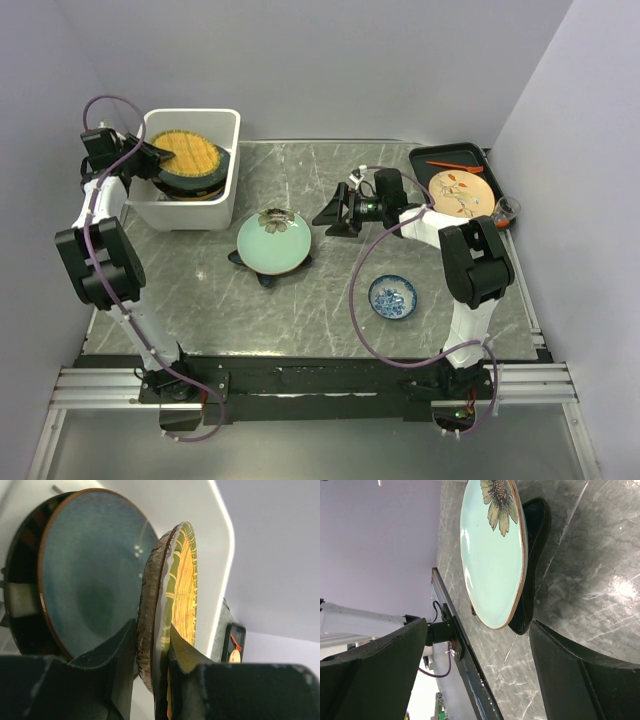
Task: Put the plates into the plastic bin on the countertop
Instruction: Place the plate in the plastic bin.
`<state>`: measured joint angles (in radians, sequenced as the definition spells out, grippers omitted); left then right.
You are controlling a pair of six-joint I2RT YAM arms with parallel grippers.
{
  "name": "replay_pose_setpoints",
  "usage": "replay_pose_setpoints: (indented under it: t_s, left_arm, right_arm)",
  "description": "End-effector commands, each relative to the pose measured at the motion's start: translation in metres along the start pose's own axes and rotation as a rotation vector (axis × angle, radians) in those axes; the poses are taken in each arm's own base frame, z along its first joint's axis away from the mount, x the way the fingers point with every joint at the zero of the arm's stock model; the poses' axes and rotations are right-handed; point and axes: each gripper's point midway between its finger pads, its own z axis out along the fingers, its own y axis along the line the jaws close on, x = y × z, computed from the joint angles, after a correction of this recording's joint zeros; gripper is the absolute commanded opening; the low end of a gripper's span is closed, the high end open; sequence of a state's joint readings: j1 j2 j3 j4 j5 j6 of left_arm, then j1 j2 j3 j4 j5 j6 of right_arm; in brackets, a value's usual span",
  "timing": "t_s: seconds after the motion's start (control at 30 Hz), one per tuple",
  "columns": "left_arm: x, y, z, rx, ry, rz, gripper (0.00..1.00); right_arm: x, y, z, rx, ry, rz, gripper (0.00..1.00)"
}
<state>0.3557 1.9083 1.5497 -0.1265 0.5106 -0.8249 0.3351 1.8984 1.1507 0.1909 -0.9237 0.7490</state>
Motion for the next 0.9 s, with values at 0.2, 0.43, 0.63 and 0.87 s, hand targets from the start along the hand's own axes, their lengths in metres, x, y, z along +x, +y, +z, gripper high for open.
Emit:
replay_pose_setpoints:
  t_s: [0.2,0.43,0.63,0.87]
  left_arm:
    - [-0.008,-0.011,0.025,0.037,0.032,0.039,0.04]
    - [0.005,0.001,0.038,-0.04,0.086,0.081,0.15]
    - [0.015,0.012,0.04,-0.071,0.115,0.08,0.27]
    - [0.016,0.025,0.037,-0.145,0.113,0.073,0.6]
  right_arm:
    - [-0.022,0.021,-0.005,-0.03,-0.044,-0.074,0.9]
    - [-0.02,0.02,-0.003,-0.035,-0.04,-0.073,0.9]
    - [-0.019,0.018,-0.002,-0.046,-0.033,-0.066,0.9]
    - [-0.017,0.016,-0.002,-0.04,-0.031,-0.069,0.9]
